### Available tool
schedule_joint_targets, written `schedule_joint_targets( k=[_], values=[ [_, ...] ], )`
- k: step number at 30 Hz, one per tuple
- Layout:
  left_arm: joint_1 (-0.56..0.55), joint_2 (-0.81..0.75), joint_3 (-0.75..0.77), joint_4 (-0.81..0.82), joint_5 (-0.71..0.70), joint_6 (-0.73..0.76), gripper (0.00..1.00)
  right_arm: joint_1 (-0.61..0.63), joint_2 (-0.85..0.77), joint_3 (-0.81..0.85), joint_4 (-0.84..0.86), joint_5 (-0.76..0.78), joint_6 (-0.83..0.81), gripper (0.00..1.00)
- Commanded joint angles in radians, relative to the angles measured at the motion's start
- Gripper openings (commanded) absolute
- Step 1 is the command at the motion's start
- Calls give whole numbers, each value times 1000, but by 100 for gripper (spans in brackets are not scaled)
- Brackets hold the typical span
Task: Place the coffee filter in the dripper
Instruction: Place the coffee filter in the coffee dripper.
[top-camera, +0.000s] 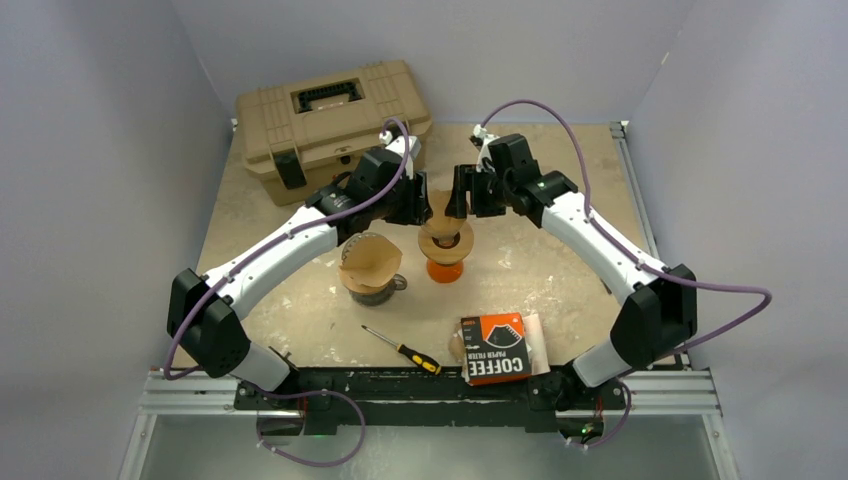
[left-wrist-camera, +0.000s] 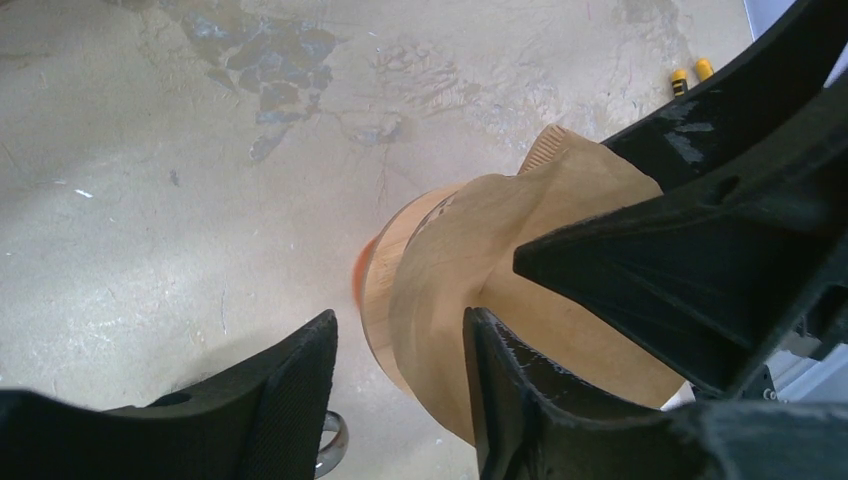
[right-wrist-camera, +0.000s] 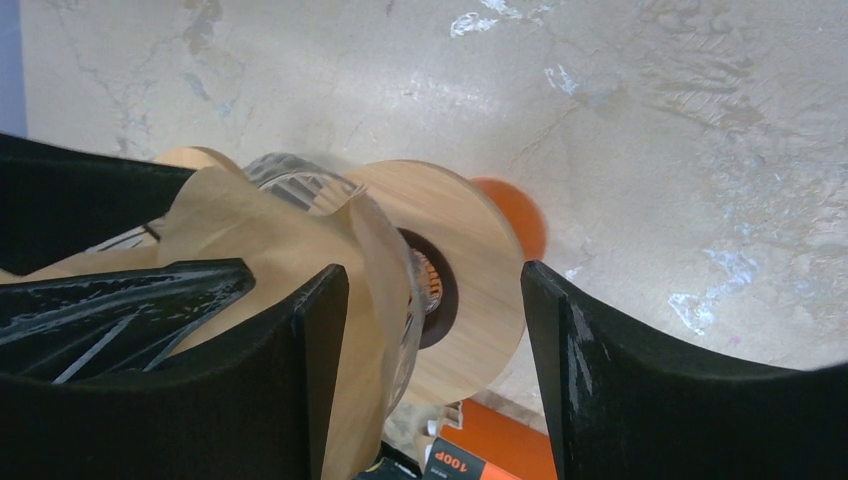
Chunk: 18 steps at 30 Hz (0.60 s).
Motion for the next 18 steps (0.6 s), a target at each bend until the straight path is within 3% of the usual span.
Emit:
schedule_joint_targets(
  k=[1, 11, 18],
  values=[
    [8, 2, -18, 40, 4, 11, 46, -1, 18, 27, 30, 29, -24, 67],
    [7, 13, -31, 59, 36, 10, 27, 1, 54, 20, 35, 28, -25, 65],
    [8, 17, -38, 62, 38, 11, 22, 13, 69, 17, 41, 31, -24, 61]
  ],
)
